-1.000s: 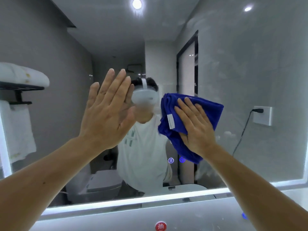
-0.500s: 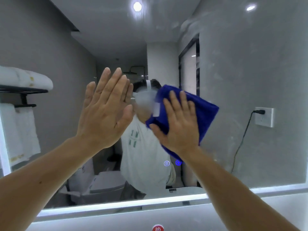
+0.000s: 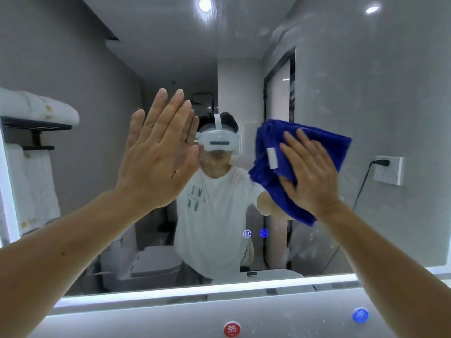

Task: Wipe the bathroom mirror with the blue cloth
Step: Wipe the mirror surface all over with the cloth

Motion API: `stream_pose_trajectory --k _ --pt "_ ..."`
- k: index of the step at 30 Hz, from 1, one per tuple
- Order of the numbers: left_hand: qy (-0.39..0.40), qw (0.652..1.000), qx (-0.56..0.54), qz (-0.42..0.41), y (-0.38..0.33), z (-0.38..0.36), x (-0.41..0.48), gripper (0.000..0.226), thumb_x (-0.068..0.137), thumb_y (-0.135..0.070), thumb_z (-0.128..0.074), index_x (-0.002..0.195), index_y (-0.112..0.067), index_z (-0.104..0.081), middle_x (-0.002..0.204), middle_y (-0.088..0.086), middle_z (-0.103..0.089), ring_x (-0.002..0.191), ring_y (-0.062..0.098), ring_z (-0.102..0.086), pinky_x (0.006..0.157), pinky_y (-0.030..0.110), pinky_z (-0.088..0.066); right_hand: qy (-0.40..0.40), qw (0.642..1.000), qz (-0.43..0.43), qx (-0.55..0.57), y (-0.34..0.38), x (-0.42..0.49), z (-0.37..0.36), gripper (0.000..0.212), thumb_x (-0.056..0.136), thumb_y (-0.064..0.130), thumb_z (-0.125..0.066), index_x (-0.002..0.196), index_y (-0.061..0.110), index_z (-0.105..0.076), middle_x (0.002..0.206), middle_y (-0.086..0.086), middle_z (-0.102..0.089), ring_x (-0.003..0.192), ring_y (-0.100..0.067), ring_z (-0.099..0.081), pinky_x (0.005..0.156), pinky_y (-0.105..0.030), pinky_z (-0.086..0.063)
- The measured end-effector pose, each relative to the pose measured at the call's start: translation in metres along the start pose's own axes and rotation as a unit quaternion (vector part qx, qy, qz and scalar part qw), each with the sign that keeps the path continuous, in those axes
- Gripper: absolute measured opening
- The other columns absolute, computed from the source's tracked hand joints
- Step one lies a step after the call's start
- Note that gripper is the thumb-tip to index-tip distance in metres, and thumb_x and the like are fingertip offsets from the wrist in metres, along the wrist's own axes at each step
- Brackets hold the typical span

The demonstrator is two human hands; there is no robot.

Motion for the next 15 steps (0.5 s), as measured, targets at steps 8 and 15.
stream_pose_trajectory --k 8,15 --pt "-0.002 1.000 -0.010 0.005 -0.006 -0.002 -0.002 0.063 0.099 -0.043 -0.025 0.153 -0.011 -0.025 0.163 0.005 -0.020 0.152 0.019 -0.008 0.120 0.052 -0.012 0.039 0.984 -0.171 -0.037 0.045 -0.002 -0.016 0.075 0.093 0.060 -0.047 0.146 0.008 -0.039 0.154 -0.020 -0.033 0.145 -0.044 -0.022 0.117 -0.056 -0.019" --pt "0.002 1.000 0.003 -0.006 -0.006 -0.003 0.003 0.063 0.099 -0.043 -0.024 0.153 -0.010 -0.025 0.163 0.006 -0.020 0.152 0.019 -0.007 0.120 0.054 -0.014 0.037 0.999 -0.036 0.007 0.067 0.024 -0.028 0.066 0.094 0.059 -0.052 0.142 0.014 -0.047 0.152 -0.016 -0.040 0.144 -0.042 -0.026 0.117 -0.056 -0.022"
Point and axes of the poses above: each hand's wrist, its own x-axis towards the middle knuckle, its own z-axis out of the back of the hand, y = z × x, the point moved 5 cm from there along x, towards the middle knuckle
